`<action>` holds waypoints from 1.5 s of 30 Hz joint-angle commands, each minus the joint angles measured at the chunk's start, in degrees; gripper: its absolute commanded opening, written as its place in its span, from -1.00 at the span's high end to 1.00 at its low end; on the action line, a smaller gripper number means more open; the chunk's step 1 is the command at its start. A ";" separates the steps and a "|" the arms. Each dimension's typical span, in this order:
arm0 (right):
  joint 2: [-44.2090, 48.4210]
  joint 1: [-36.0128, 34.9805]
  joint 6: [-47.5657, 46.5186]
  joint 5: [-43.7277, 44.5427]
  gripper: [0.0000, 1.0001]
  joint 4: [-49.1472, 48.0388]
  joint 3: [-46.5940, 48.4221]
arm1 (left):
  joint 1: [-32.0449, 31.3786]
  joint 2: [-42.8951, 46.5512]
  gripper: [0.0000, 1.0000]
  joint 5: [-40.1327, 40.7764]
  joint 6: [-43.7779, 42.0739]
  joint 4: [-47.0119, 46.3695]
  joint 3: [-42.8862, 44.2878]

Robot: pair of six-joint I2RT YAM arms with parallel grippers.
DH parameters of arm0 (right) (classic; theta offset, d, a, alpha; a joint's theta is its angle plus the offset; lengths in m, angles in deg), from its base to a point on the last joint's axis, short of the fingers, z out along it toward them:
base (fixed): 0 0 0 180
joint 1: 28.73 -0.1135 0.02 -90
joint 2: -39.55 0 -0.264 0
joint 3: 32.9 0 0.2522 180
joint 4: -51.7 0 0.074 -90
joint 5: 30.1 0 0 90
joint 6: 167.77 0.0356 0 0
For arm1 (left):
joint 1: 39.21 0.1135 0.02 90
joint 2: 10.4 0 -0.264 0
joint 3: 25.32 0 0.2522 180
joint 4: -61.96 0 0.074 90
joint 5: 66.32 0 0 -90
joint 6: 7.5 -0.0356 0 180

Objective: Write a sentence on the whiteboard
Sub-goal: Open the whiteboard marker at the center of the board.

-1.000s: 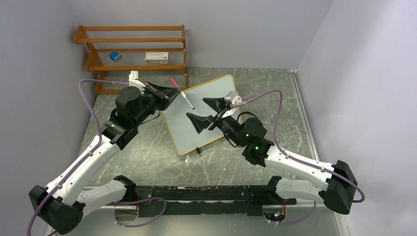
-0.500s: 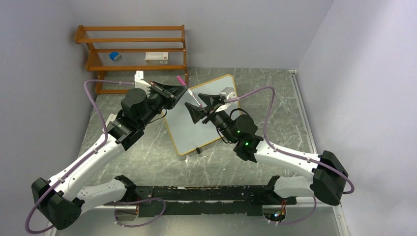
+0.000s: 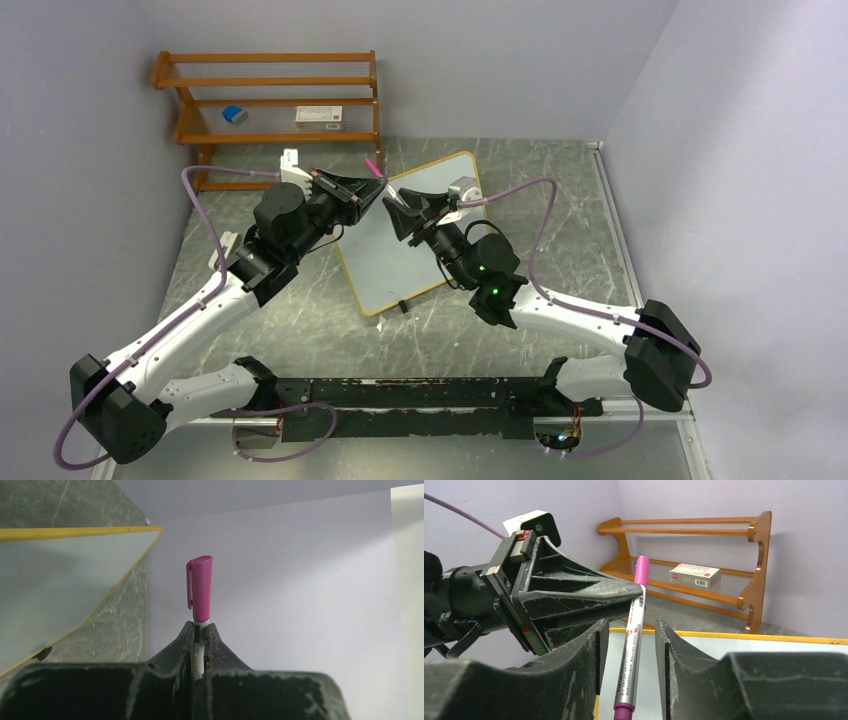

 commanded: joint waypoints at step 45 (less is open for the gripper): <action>14.19 23.64 6.14 -46.23 1.00 60.53 19.28 | -0.67 11.39 -0.95 -12.87 -97.99 20.92 5.38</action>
